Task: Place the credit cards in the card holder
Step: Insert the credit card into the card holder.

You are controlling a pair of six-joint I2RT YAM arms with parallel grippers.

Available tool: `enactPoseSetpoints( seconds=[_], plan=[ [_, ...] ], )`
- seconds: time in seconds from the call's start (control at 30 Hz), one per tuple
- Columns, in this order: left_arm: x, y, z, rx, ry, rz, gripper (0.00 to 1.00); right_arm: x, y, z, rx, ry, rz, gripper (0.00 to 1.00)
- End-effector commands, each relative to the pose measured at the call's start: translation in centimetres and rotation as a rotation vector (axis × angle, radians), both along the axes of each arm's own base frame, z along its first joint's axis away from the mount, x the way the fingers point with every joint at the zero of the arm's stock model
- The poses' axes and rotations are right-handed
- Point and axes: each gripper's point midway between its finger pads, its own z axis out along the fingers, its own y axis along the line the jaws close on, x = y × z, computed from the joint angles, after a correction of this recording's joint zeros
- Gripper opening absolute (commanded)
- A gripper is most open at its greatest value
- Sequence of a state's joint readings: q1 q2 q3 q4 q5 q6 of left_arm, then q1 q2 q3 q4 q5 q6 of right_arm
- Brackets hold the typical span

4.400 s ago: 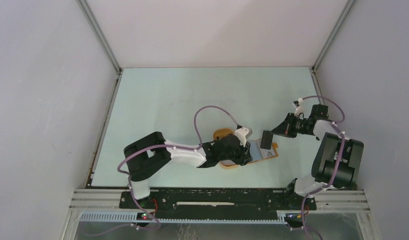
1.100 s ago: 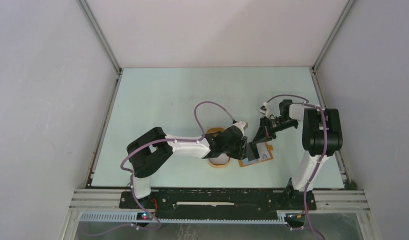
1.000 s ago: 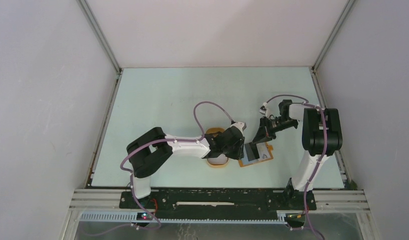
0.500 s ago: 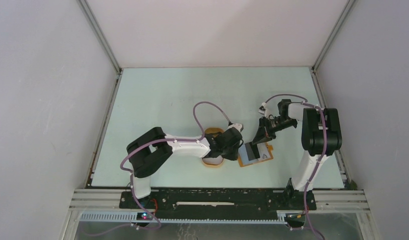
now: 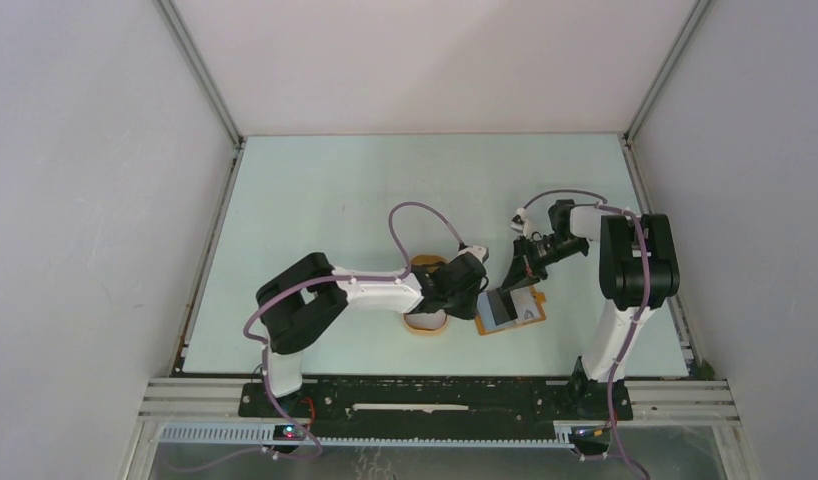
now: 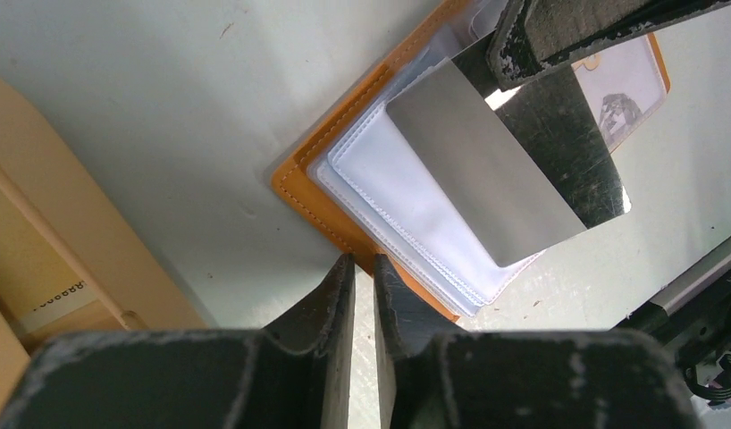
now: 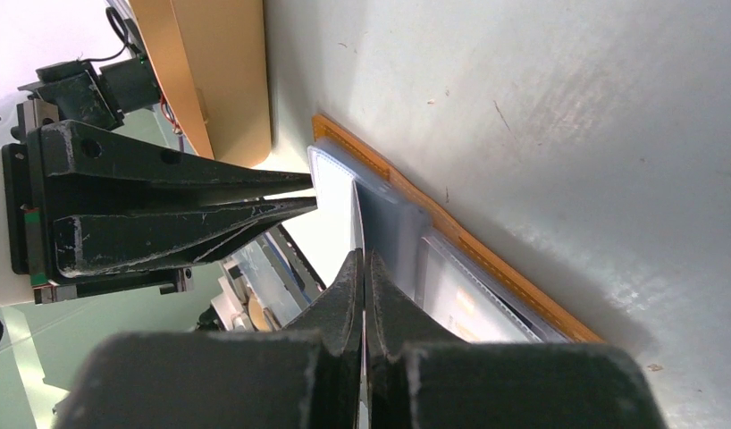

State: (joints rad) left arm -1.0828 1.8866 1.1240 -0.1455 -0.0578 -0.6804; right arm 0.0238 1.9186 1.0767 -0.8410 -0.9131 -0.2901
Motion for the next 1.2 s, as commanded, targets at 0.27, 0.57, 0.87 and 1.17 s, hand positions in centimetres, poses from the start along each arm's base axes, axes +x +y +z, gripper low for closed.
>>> enactPoseSetpoints(
  seconds=[0.27,0.57,0.87,1.17],
  plan=[
    [0.3,-0.9,0.3,-0.010,0.003,-0.030,0.16,0.0,0.1,0.0,-0.054,-0.036,0.059,0.00],
    [0.2,-1.3,0.4,-0.021,0.011,-0.040,0.15,-0.5,1.4,0.4,-0.011,-0.001,0.060,0.00],
    [0.2,-1.5,0.4,-0.031,0.014,-0.040,0.14,0.0,1.4,0.3,0.004,0.018,0.010,0.06],
    [0.2,-1.5,0.4,-0.031,0.013,-0.042,0.13,0.5,0.3,1.2,-0.005,-0.031,-0.009,0.27]
  ],
)
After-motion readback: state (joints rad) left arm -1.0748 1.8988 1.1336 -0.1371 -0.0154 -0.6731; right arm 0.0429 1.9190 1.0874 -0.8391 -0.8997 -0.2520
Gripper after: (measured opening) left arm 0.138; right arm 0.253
